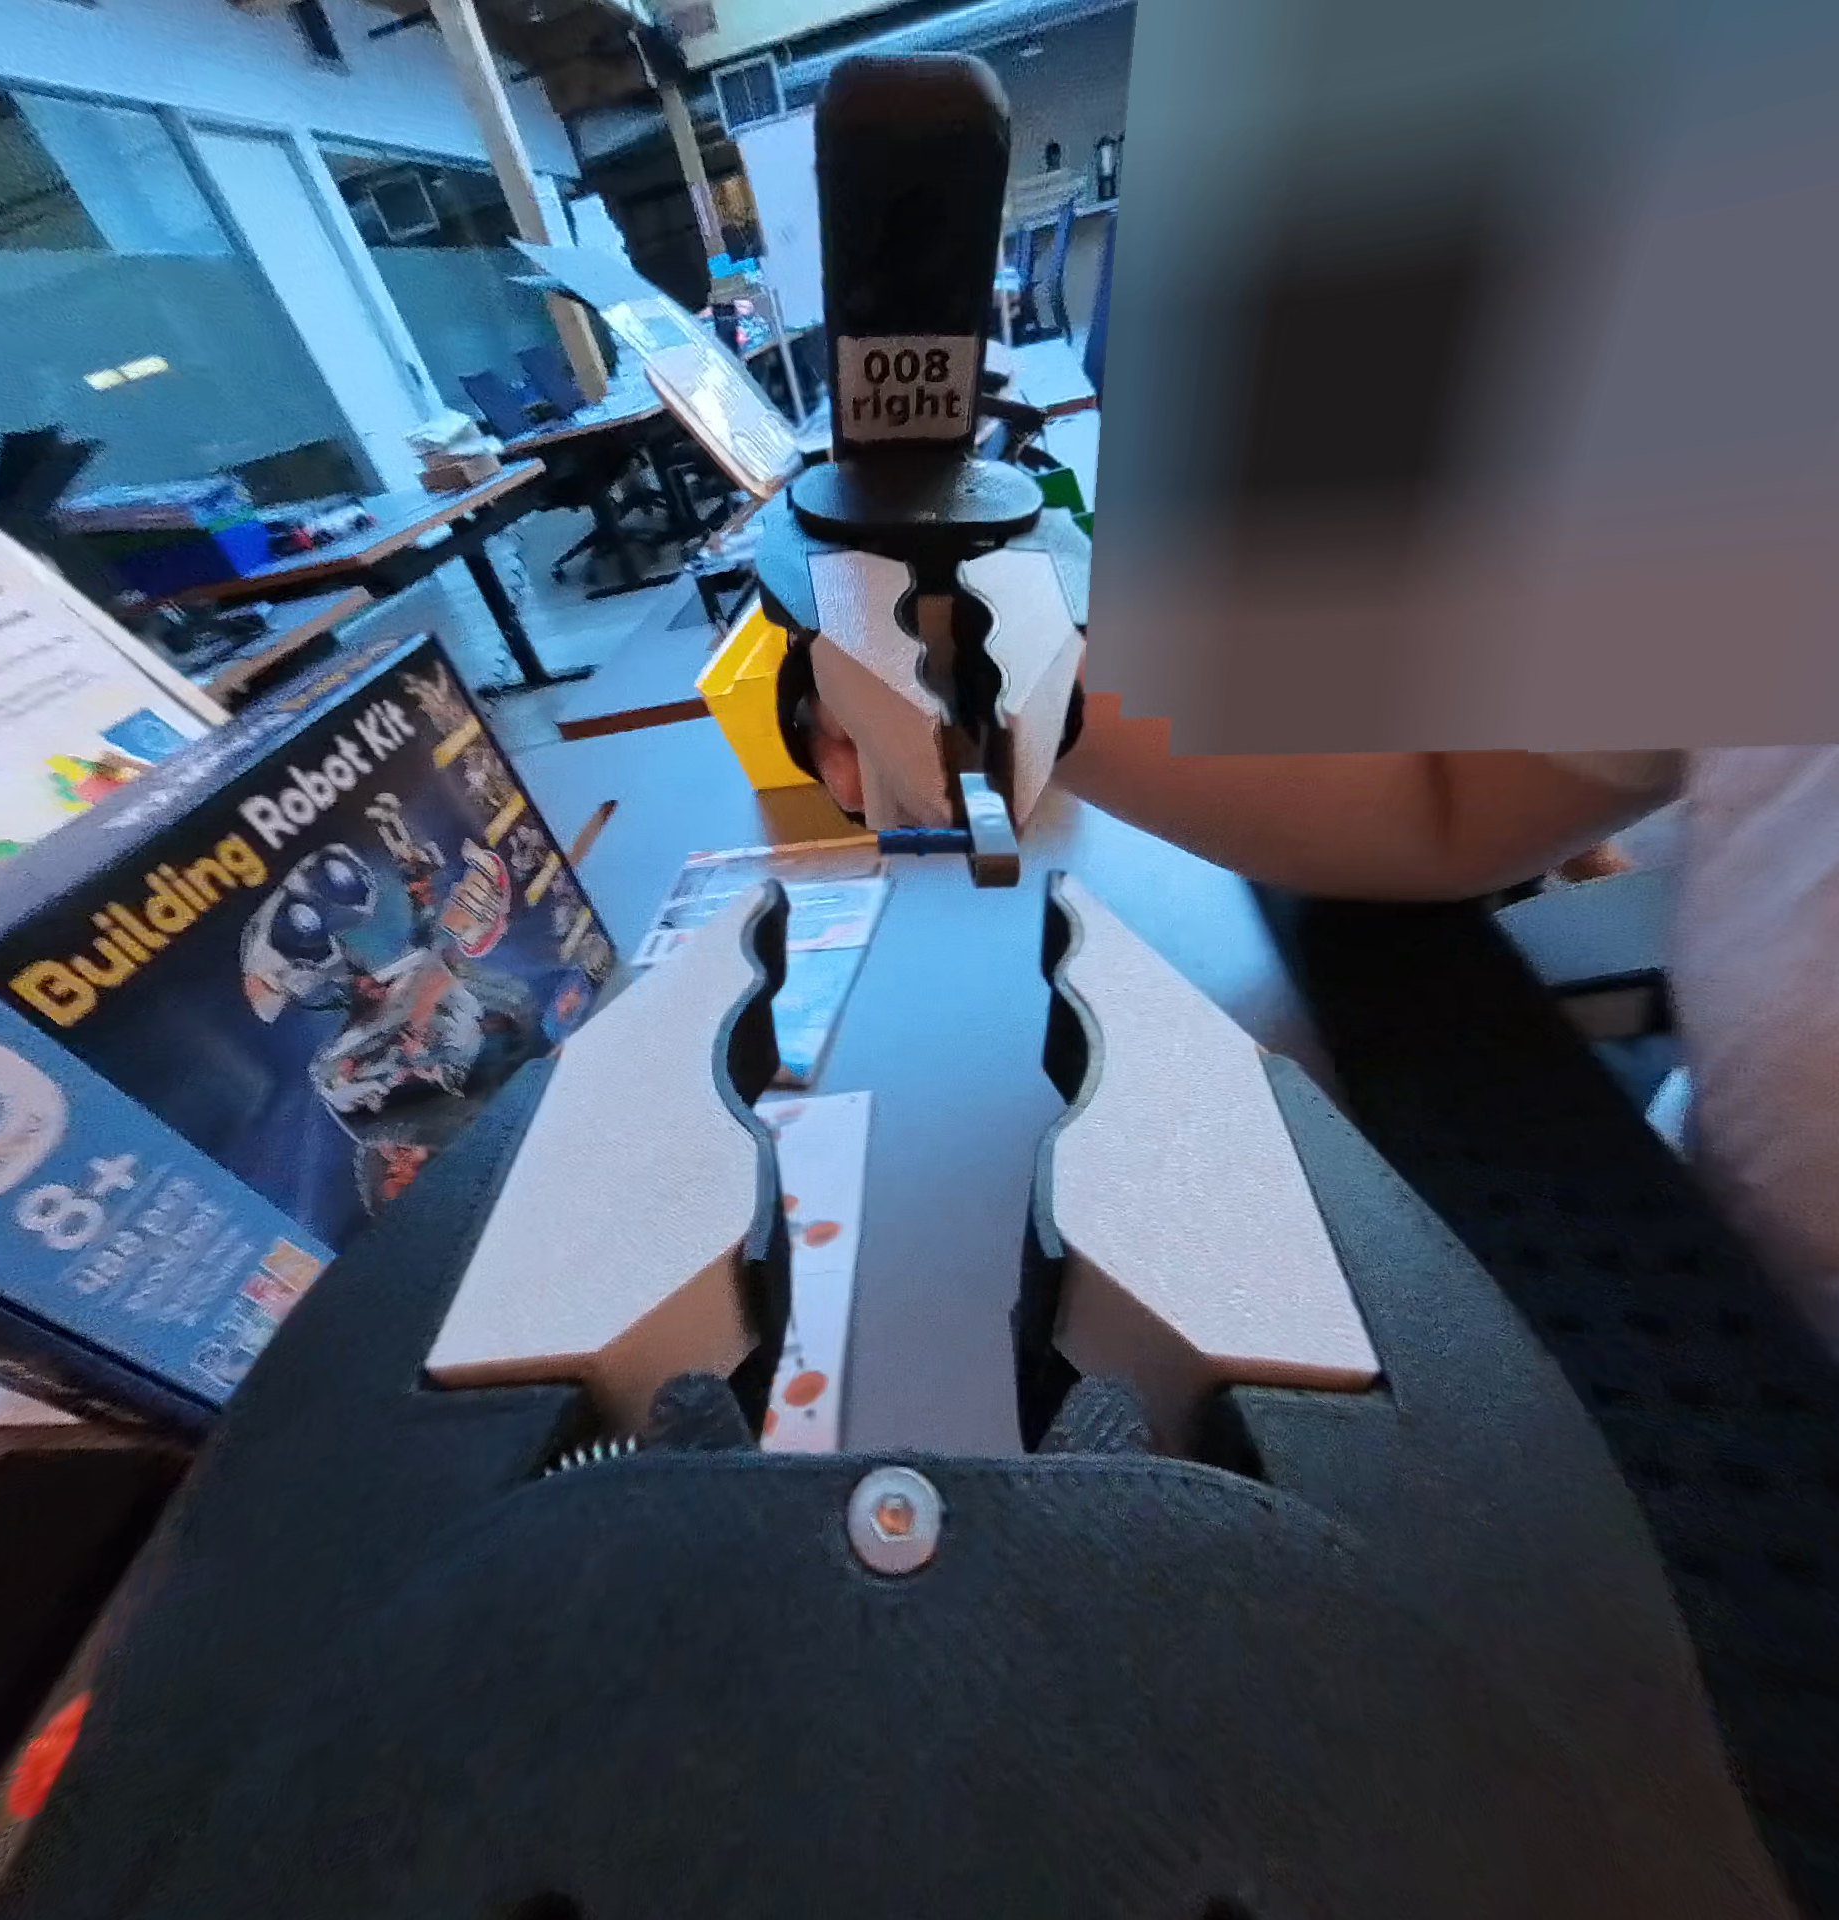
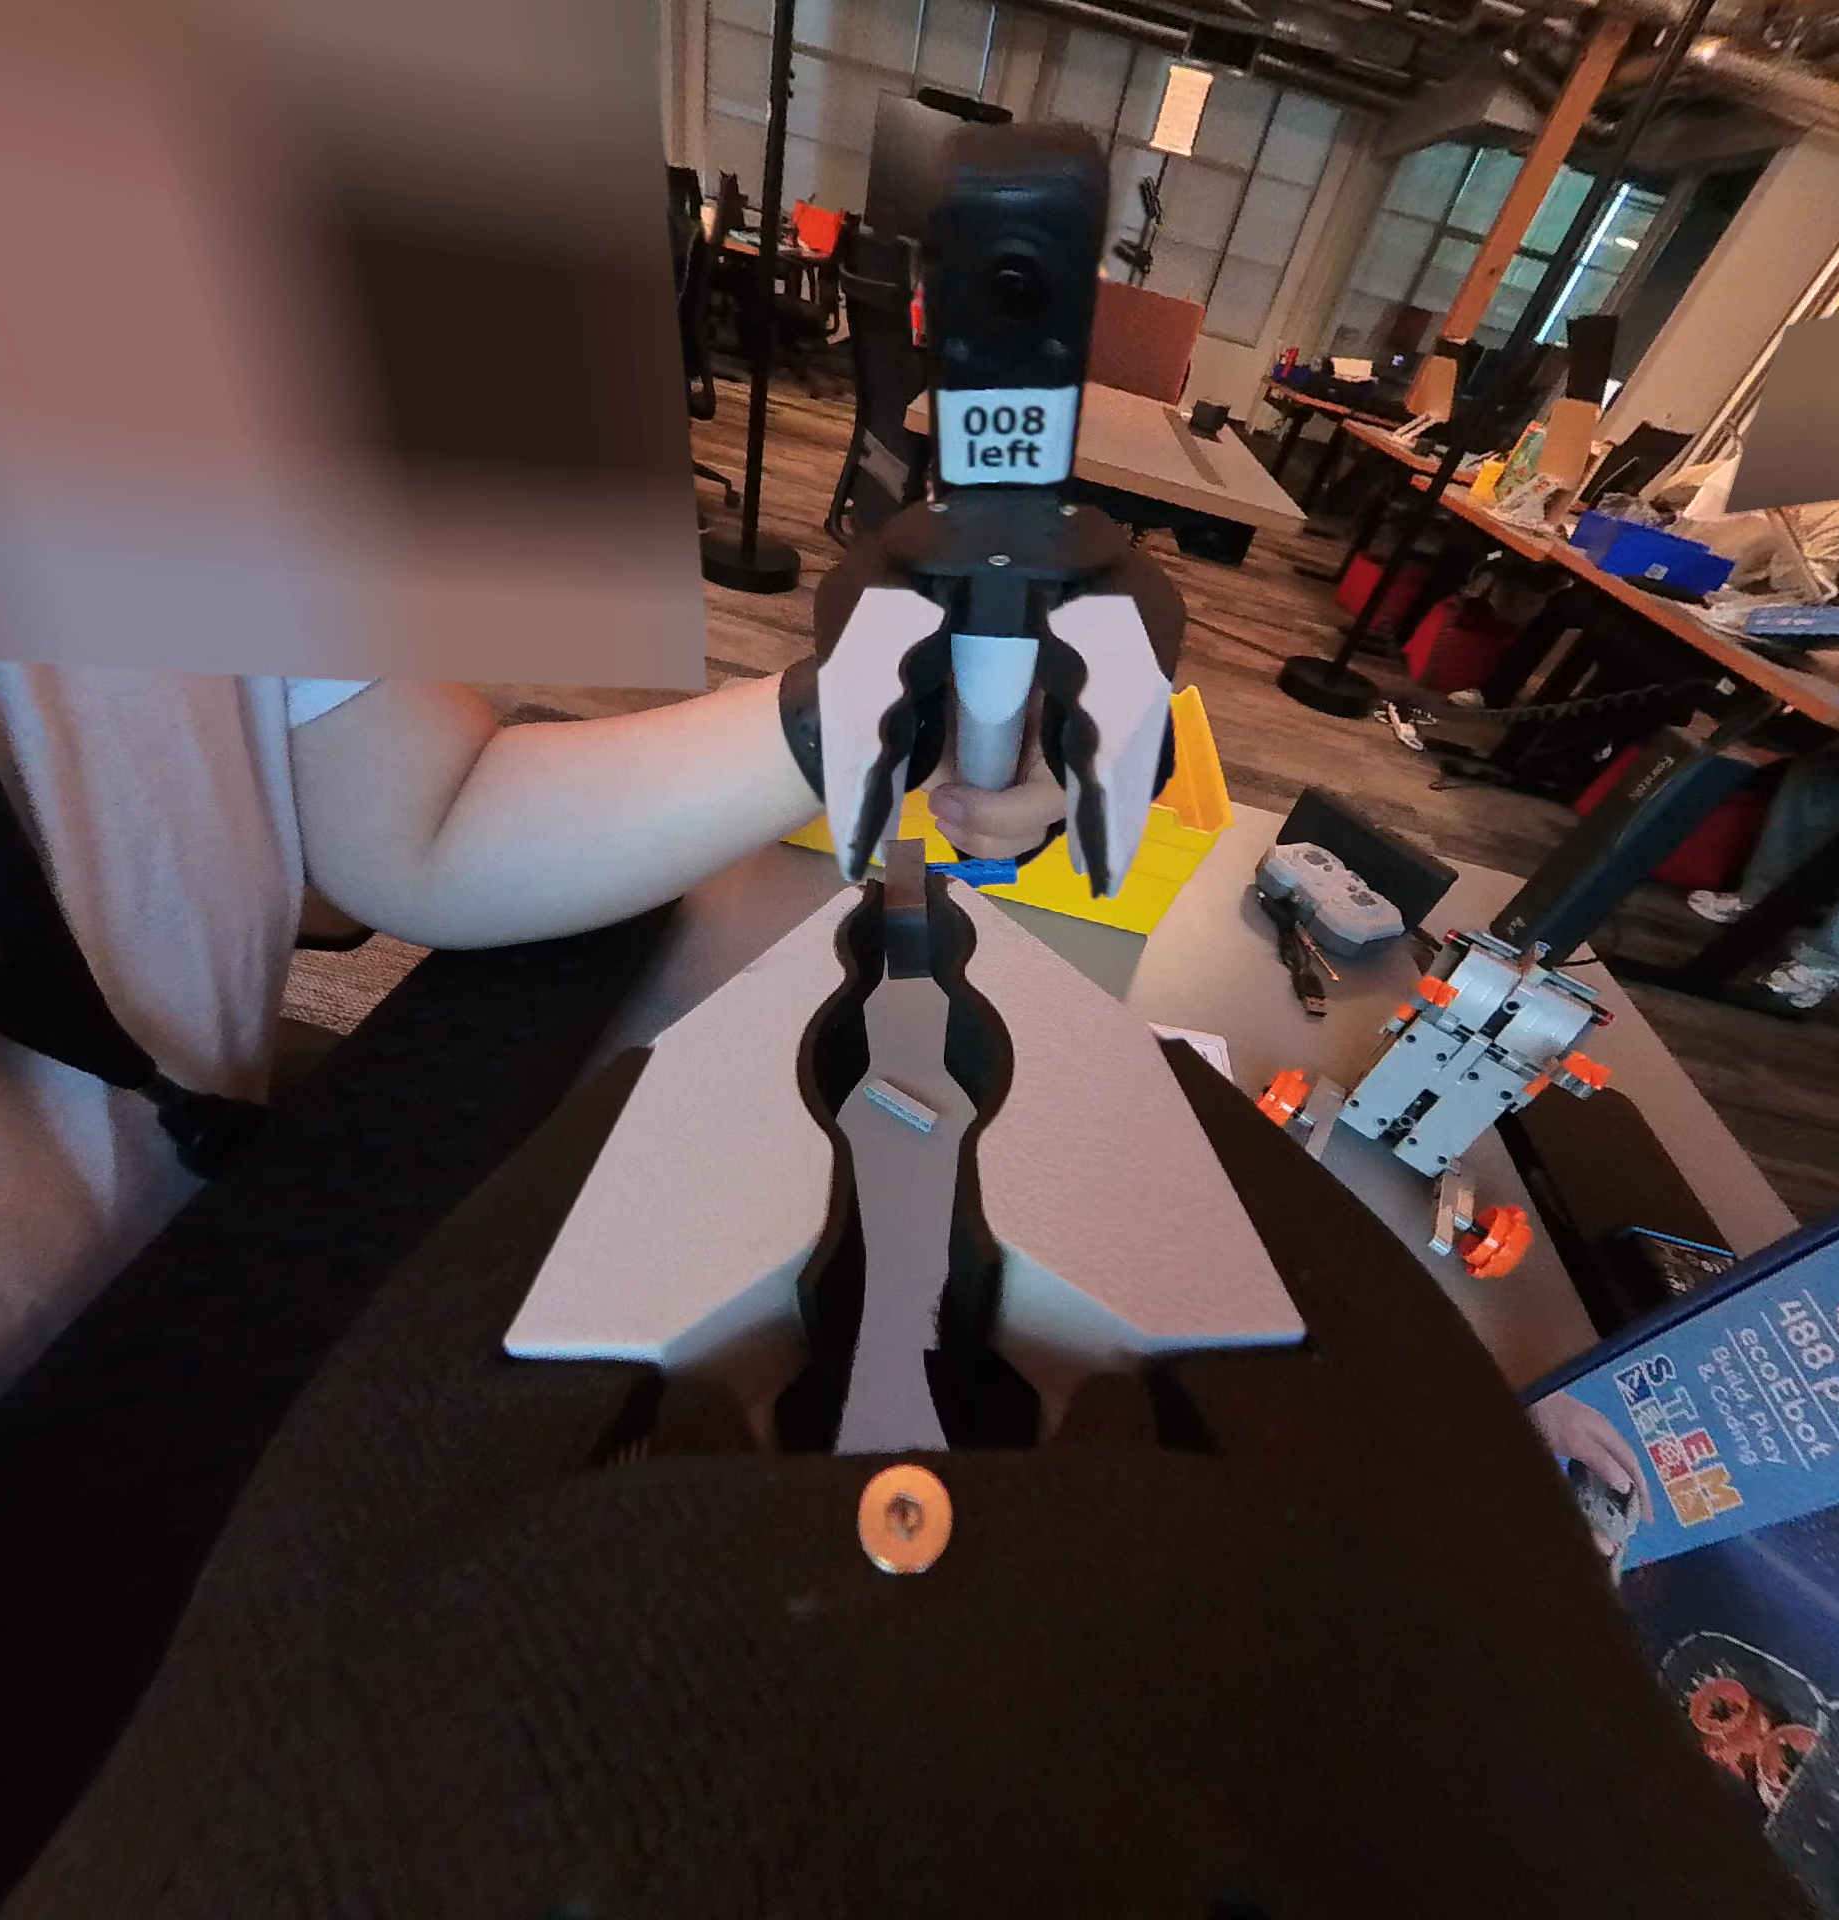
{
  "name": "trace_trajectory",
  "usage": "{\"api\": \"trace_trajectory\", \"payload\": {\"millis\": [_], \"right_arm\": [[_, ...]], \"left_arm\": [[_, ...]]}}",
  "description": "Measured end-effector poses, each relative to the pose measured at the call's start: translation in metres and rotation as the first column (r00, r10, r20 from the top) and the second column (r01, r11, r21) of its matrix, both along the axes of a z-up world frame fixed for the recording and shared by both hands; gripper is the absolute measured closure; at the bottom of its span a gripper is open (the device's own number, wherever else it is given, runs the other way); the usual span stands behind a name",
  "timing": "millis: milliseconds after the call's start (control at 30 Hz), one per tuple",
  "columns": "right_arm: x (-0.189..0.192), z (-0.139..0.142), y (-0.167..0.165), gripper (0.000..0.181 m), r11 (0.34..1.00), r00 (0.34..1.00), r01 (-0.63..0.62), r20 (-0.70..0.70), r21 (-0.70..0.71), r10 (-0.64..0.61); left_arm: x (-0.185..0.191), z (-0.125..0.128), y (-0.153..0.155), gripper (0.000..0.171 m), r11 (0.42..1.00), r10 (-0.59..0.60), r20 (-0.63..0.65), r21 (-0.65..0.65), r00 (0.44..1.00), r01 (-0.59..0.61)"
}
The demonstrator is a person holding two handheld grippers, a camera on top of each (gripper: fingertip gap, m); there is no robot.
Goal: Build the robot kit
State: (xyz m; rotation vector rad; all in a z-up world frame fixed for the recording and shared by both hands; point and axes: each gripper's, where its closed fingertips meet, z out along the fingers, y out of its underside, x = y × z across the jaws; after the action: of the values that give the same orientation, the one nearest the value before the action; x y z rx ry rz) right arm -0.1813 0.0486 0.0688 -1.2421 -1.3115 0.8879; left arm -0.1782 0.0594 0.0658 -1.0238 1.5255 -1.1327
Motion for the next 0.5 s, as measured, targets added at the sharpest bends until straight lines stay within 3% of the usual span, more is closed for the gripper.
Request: {"api": "trace_trajectory", "payload": {"millis": [67,133,500], "right_arm": [[0.001,-0.002,0.001,0.174,1.000,1.000,0.003,0.002,-0.011,-0.003],[0.001,0.000,0.001,0.174,1.000,1.000,-0.005,-0.010,-0.014,0.005],[0.002,0.001,0.003,0.174,1.000,0.999,-0.011,-0.035,-0.028,0.010]], "left_arm": [[0.002,0.007,-0.001,0.135,0.999,-0.002,0.061,0.039,0.998,0.000],[0.004,0.012,-0.003,0.133,1.000,-0.027,0.095,0.018,0.995,0.025],[0.010,-0.002,-0.006,0.147,0.998,-0.040,0.029,0.057,0.999,0.038]]}}
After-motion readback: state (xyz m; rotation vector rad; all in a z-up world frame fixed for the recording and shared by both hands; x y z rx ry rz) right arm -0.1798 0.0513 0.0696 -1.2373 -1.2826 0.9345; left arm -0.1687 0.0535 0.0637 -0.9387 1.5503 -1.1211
